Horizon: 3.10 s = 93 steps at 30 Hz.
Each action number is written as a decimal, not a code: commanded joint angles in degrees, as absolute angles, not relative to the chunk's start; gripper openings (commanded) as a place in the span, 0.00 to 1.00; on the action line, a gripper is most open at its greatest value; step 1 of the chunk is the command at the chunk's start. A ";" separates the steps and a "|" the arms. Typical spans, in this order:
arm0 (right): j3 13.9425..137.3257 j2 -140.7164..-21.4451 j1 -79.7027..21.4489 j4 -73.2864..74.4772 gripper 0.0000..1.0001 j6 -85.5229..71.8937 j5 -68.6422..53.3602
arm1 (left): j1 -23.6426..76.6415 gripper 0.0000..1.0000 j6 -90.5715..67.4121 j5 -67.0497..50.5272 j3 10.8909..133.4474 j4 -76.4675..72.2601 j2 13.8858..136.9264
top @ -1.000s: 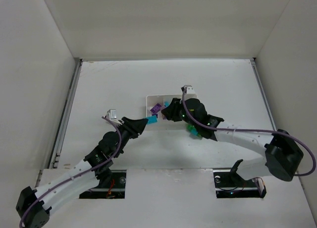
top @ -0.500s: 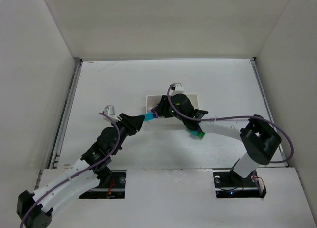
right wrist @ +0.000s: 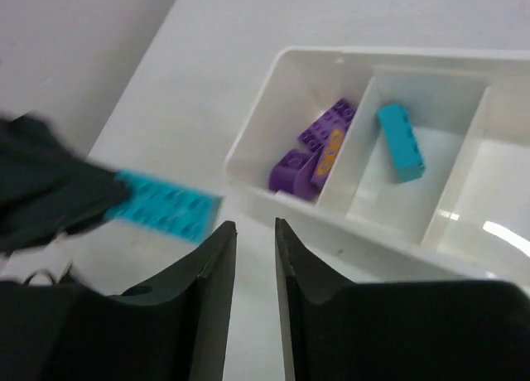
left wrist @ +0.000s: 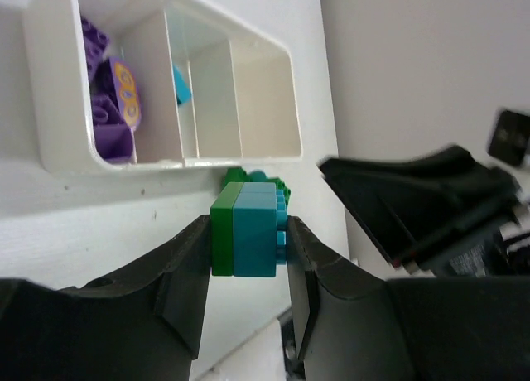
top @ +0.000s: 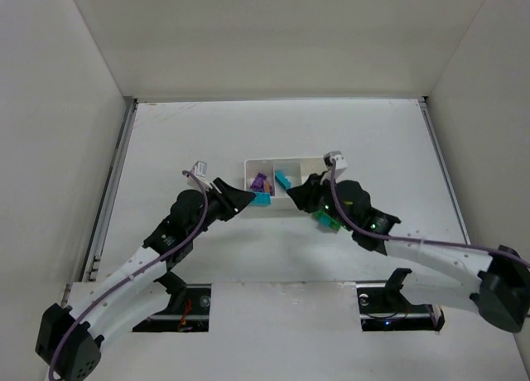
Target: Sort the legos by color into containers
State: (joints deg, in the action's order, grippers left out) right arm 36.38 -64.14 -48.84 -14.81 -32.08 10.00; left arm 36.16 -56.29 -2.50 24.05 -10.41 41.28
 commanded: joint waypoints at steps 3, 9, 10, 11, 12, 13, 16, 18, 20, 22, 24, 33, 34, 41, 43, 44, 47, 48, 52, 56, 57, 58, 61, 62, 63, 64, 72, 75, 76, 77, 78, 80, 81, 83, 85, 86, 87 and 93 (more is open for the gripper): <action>32.17 -53.27 -57.95 -12.32 0.44 -23.57 7.47 | 29.41 0.15 -62.66 -24.23 25.58 -10.90 46.49; 36.47 -56.50 -62.35 -6.16 0.70 -15.30 6.86 | 27.29 0.13 -63.72 -31.11 25.14 -9.93 46.50; 37.43 -57.64 -62.79 -5.28 0.72 -14.34 6.77 | 27.29 0.13 -63.89 -31.64 25.14 -9.84 46.49; 38.66 -58.79 -63.41 -4.40 0.73 -13.11 6.68 | 27.38 0.13 -63.90 -32.34 25.22 -9.67 46.49; 39.28 -59.67 -63.76 -4.13 0.74 -11.96 6.68 | 27.46 0.13 -63.90 -33.04 25.22 -9.49 46.49; 39.90 -60.55 -64.11 -3.87 0.75 -10.82 6.68 | 27.64 0.13 -63.72 -33.39 25.05 -9.32 46.32; 40.95 -61.61 -64.55 -3.43 0.75 -9.05 6.68 | 27.73 0.13 -62.93 -33.66 24.35 -8.00 46.23; 41.31 -61.87 -64.38 -3.60 0.75 -8.62 5.55 | 27.47 0.13 -62.23 -34.27 24.26 -7.12 46.32; 41.66 -62.75 -64.38 -3.87 0.73 -8.44 3.87 | 27.64 0.13 -61.53 -34.37 24.17 -6.86 46.14; 42.10 -63.72 -64.55 -3.78 0.71 -8.44 3.78 | 27.73 0.13 -61.44 -34.37 24.17 -6.86 46.32; 42.45 -64.60 -64.29 -3.95 0.70 -8.61 3.16 | 27.73 0.13 -61.35 -34.80 24.43 -6.77 46.49; 42.80 -65.92 -64.38 -4.92 0.60 -8.18 3.51 | 28.34 0.13 -60.65 -35.33 24.35 -6.77 46.49; 42.80 -66.00 -64.20 -4.83 0.61 -8.26 3.60 | 28.34 0.13 -60.56 -35.33 24.26 -6.77 46.58; 43.15 -67.59 -64.03 -5.10 0.61 -8.35 3.60 | 28.43 0.13 -60.29 -35.86 24.26 -6.77 46.67; 43.15 -67.76 -63.68 -5.36 0.58 -8.53 2.99 | 28.26 0.13 -60.21 -36.12 24.35 -6.77 46.58; 43.15 -67.94 -63.68 -5.36 0.55 -8.26 2.99 | 28.43 0.13 -60.03 -36.21 24.35 -6.77 46.50; 43.07 -68.29 -63.68 -5.45 0.49 -8.61 2.90 | 28.61 0.13 -59.77 -36.04 23.91 -6.77 46.49; 42.98 -68.29 -63.50 -5.54 0.46 -8.96 2.90 | 28.43 0.13 -59.77 -36.21 23.91 -6.77 46.58; 42.28 -66.89 -62.53 -6.59 0.42 -9.67 2.90 | 28.43 0.13 -58.89 -35.77 23.29 -6.42 46.32; 41.75 -65.31 -61.04 -7.21 0.36 -10.98 1.06 | 27.82 0.12 -58.19 -35.68 23.03 -6.24 46.58; 41.57 -65.04 -60.52 -7.38 0.35 -11.25 0.79 | 27.73 0.12 -57.66 -35.42 22.85 -6.15 46.50; 41.31 -64.69 -60.08 -7.47 0.34 -11.77 0.88 | 27.55 0.12 -57.40 -34.98 22.59 -6.15 46.49; 40.26 -63.20 -57.18 -8.61 0.32 -14.76 -0.61 | 26.85 0.11 -57.22 -34.28 22.06 -6.24 46.06; 39.91 -62.76 -56.04 -9.14 0.32 -15.55 -1.57 | 26.67 0.11 -57.13 -33.93 21.71 -6.33 45.36; 39.47 -62.41 -54.98 -9.75 0.32 -16.51 -2.37 | 26.50 0.11 -57.04 -33.49 21.36 -6.33 44.74; 39.03 -62.14 -54.02 -10.28 0.32 -17.65 -2.98 | 26.24 0.11 -56.95 -33.05 21.10 -6.24 44.30; 40.86 -65.20 -45.57 -11.69 0.33 -23.73 0.95 | 25.00 0.11 -57.65 -32.52 21.88 -7.03 43.24; 44.11 -69.33 -45.22 -10.64 0.34 -23.21 6.75 | 26.40 0.11 -57.31 -31.82 23.38 -7.12 43.68; 45.08 -70.65 -45.13 -10.46 0.34 -23.03 8.33 | 27.11 0.12 -57.13 -31.12 23.64 -7.21 43.77; 45.78 -71.88 -44.87 -10.55 0.36 -22.94 9.48 | 27.63 0.12 -57.04 -30.33 23.73 -7.29 43.94; 46.57 -73.55 -44.26 -10.72 0.37 -23.03 10.36 | 27.99 0.12 -56.95 -29.97 24.08 -7.29 44.47; 48.16 -76.36 -42.94 -10.90 0.38 -23.29 10.90 | 28.78 0.12 -56.87 -29.88 24.52 -7.73 45.44; 49.12 -77.77 -42.41 -10.99 0.38 -23.38 10.90 | 29.48 0.12 -56.87 -29.62 24.52 -8.26 45.70; 51.23 -79.97 -41.71 -10.46 0.44 -23.20 11.42 | 30.45 0.12 -57.13 -29.44 24.35 -9.84 46.66; 51.94 -80.42 -41.53 -10.28 0.59 -23.29 12.39 | 30.80 0.12 -57.74 -30.06 24.61 -10.98 47.90; 52.03 -80.25 -41.53 -10.28 0.64 -23.12 12.65 | 31.15 0.12 -57.83 -30.23 24.78 -11.42 48.16; 51.94 -79.90 -41.70 -10.28 0.68 -23.03 12.74 | 31.50 0.13 -57.83 -30.32 24.87 -11.95 48.43; 43.71 -69.99 -43.10 -11.16 0.65 -25.65 11.17 | 31.51 0.13 -58.53 -33.39 25.84 -15.28 50.44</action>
State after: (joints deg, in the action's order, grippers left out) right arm 47.07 -76.36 -41.95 -8.36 -23.29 11.18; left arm 31.44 -58.08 -30.65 22.65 -9.58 49.89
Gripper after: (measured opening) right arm 0.669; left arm 0.344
